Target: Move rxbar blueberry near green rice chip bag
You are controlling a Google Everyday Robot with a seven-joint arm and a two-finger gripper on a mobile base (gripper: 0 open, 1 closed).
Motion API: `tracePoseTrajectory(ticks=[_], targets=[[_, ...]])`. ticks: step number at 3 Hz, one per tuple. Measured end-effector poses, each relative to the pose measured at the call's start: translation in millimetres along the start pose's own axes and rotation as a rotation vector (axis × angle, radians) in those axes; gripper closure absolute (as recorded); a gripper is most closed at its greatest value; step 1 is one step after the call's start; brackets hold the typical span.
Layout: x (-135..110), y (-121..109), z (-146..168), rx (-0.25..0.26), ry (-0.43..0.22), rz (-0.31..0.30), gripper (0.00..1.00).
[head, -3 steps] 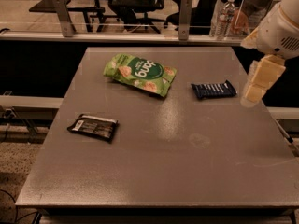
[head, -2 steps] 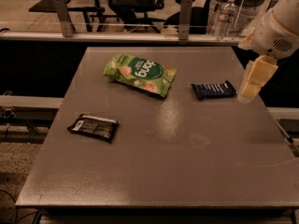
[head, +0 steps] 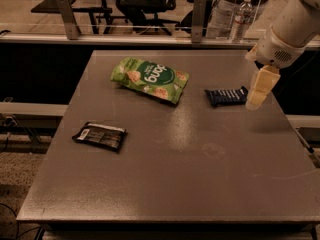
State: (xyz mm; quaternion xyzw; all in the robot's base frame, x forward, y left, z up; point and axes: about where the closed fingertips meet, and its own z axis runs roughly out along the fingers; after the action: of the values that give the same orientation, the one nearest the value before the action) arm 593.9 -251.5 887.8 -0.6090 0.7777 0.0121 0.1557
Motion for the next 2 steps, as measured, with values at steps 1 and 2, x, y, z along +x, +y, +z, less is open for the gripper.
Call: tracePoseTrajectory(ticks=[1, 2], targets=[[5, -11, 21, -0.026, 0.013, 0.004, 0.0], [7, -14, 34, -0.054, 0.019, -0.001, 0.0]])
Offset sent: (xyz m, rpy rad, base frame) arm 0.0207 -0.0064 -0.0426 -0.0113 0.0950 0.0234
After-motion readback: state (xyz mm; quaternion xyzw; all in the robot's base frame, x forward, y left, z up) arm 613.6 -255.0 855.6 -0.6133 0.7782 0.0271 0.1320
